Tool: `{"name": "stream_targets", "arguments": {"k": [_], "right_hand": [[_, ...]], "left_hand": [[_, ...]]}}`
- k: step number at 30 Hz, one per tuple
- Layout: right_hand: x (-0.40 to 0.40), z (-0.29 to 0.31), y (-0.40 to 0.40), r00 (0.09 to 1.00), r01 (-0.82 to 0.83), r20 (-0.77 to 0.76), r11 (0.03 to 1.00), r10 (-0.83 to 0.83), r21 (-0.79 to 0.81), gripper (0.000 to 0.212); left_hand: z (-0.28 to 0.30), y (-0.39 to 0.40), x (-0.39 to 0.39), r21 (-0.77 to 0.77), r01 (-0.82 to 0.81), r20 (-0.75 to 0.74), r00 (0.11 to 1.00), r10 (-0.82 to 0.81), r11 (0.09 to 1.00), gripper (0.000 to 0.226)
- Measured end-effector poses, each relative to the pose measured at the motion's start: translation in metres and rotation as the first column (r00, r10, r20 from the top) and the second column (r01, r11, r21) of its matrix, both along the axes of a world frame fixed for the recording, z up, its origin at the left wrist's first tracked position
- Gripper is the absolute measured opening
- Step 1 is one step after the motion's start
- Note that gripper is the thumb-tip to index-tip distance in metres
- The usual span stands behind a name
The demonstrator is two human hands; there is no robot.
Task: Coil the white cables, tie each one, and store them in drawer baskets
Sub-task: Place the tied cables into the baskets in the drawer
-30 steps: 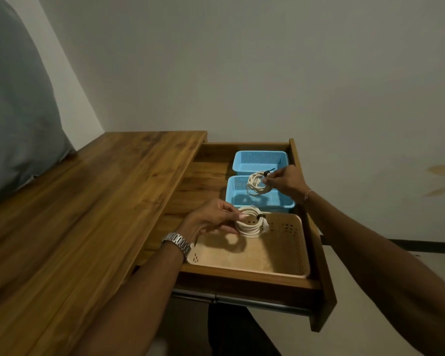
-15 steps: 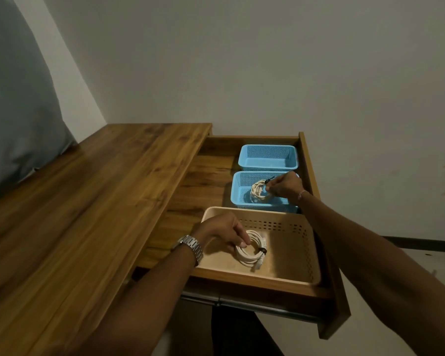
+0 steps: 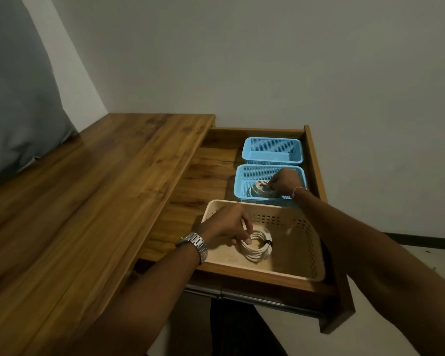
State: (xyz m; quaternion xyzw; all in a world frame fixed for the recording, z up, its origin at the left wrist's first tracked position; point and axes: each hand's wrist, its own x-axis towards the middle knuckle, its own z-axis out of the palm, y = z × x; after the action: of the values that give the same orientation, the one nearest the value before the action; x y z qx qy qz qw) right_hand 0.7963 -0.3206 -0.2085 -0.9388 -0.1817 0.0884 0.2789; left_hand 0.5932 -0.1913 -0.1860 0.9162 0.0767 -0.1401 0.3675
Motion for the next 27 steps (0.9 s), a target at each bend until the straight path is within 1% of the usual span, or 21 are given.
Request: {"name": "stream_targets", "arguments": {"k": [2,4,7,10,12,15,17,19,20,22,25,27], "right_hand": [[-0.003,0.007,0.000,0.999,-0.010,0.043,1.000,0.011,-0.023,0.025],[-0.005,0.015,0.001,0.996,-0.002,0.094,0.998,0.008,-0.058,0.026],[-0.013,0.032,0.004,0.988,0.014,0.155,0.999,-0.010,-0.028,0.028],[-0.027,0.055,0.013,0.973,-0.135,0.195,0.989,0.122,0.056,0.023],[-0.039,0.070,0.024,0.948,-0.237,0.239,0.967,0.208,0.098,0.024],[-0.057,0.092,0.045,0.911,-0.354,0.274,0.925,0.308,0.140,0.021],[-0.075,0.106,0.062,0.878,-0.425,0.306,0.893,0.368,0.146,0.024],[-0.095,0.118,0.078,0.831,-0.504,0.348,0.852,0.434,0.141,0.029],[-0.105,0.124,0.086,0.806,-0.539,0.365,0.832,0.465,0.131,0.032],[-0.126,0.135,0.105,0.753,-0.609,0.379,0.788,0.537,0.092,0.037],[-0.158,0.151,0.134,0.681,-0.683,0.383,0.730,0.624,0.023,0.041],[-0.183,0.159,0.156,0.634,-0.720,0.393,0.694,0.667,-0.015,0.042]], "left_hand": [[0.003,0.002,-0.002,-0.035,-0.004,0.026,1.000,0.005,0.999,0.022],[0.006,0.003,-0.003,-0.051,-0.022,0.053,0.998,0.025,0.998,0.024],[0.019,0.003,-0.004,-0.024,-0.008,0.094,0.996,0.011,1.000,0.027],[0.037,0.008,-0.008,-0.071,-0.042,0.138,0.989,0.051,0.997,0.024],[0.050,0.017,-0.013,-0.103,-0.085,0.205,0.973,0.104,0.991,0.026],[0.071,0.034,-0.027,-0.148,-0.192,0.329,0.915,0.231,0.970,0.040],[0.087,0.050,-0.044,-0.090,-0.261,0.404,0.873,0.275,0.961,0.054],[0.100,0.072,-0.065,-0.004,-0.312,0.460,0.843,0.279,0.950,0.063],[0.104,0.083,-0.077,0.054,-0.347,0.481,0.831,0.280,0.936,0.067],[0.113,0.107,-0.106,0.182,-0.436,0.506,0.810,0.296,0.881,0.079],[0.125,0.133,-0.152,0.381,-0.517,0.433,0.832,0.346,0.767,0.103],[0.134,0.148,-0.188,0.467,-0.549,0.383,0.832,0.401,0.693,0.115]]}}
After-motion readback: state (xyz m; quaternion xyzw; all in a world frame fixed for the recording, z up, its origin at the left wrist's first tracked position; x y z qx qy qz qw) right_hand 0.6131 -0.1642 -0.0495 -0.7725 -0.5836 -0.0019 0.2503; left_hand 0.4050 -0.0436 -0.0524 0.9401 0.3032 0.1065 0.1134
